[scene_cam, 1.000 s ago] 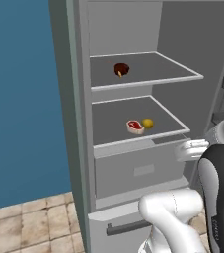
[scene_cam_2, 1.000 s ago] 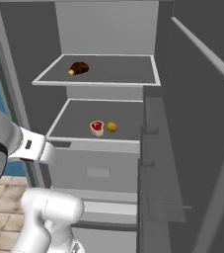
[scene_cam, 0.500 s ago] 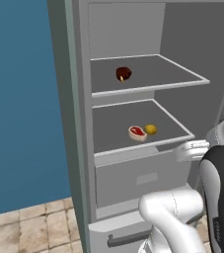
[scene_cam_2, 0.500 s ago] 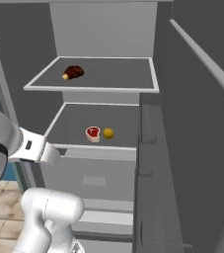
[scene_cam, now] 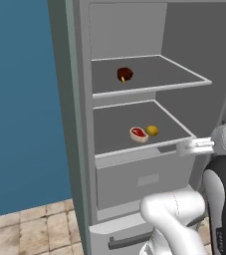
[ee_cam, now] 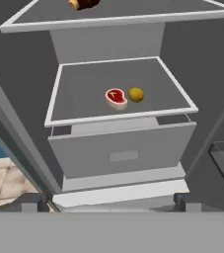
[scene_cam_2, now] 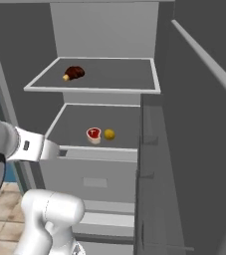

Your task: Place one lemon and one steak in each tupperware on the nearby counter, to pack two identical lunches.

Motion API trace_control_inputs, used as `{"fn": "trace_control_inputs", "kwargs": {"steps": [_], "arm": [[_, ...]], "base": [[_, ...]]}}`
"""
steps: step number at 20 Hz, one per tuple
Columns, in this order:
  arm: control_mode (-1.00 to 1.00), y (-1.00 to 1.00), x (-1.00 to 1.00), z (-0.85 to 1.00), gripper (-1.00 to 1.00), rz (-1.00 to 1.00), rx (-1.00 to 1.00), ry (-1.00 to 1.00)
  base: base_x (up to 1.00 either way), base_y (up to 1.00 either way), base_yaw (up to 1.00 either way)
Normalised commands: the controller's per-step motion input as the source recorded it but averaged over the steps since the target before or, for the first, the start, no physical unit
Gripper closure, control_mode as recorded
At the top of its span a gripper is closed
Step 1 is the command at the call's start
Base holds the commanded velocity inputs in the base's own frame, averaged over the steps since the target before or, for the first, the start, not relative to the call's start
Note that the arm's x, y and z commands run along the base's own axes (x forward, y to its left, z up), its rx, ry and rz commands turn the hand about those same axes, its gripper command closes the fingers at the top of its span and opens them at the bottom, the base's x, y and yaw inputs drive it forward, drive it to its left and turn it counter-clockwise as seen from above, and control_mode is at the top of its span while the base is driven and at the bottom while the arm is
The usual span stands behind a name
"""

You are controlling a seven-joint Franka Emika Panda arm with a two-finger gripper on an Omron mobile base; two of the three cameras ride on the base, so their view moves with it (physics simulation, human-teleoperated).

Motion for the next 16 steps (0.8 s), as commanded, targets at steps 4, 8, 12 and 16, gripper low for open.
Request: {"fn": "trace_control_inputs", "kwargs": {"steps": [4,8,12,16], "arm": [[-1.00,0.00,0.24,0.38,-1.00,0.03,0.00,-0.10],[-1.00,0.00,0.34,0.34,-1.00,0.00,0.00,0.13],[-1.00,0.00,0.48,0.42,-1.00,0.00,0.00,0.04],[-1.00,0.07,0.47,0.24,-1.00,0.00,0.00,-0.06]], "base": [[0.00,0.00,0.00],[0.00,0.00,0.00],[0.00,0.00,0.00],[0.00,0.00,0.00]]}}
